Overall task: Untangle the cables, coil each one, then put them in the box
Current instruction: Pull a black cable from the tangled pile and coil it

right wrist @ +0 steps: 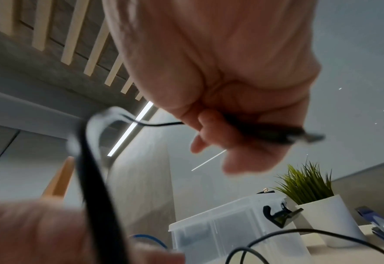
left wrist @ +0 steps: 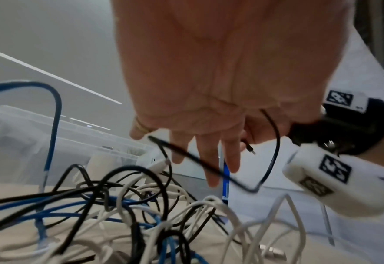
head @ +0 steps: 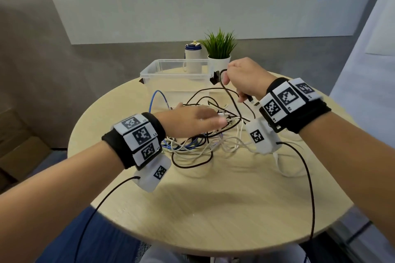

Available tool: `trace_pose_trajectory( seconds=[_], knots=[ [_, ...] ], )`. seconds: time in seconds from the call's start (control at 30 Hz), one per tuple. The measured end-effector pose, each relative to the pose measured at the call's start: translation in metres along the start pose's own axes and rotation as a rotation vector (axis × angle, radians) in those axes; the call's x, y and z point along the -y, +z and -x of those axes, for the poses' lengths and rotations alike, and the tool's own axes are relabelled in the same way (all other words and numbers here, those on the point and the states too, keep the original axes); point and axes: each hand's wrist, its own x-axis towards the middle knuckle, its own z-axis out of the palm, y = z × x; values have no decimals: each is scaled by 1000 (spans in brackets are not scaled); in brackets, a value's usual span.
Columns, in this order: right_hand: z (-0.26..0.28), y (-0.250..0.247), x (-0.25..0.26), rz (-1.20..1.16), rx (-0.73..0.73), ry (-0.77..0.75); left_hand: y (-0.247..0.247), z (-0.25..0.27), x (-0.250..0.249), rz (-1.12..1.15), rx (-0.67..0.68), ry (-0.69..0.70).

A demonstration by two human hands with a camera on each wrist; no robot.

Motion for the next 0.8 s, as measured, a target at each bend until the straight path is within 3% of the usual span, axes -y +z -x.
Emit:
trace_pose_trajectory(
  seconds=[0.13, 0.23, 0.43, 0.53, 0.7, 0.8],
  knots=[
    [3, 3, -3, 64, 51, -47, -9, -3, -12, 462, -226, -10],
    [1, 8, -5, -58, 100, -20, -8, -14, -11, 477, -417, 1],
    [9, 0, 3, -488, 252, 39, -7, -25, 13, 600, -575, -129],
    [7, -9, 6, -774, 200, 0, -5, -19, 17, 565, -509, -101],
    [9, -7, 14, -1176, 147, -4, 2, -9, 7, 101, -207, 15],
    [4, -2, 11, -1221, 99, -36, 6, -8, 4, -59, -79, 49]
  ],
)
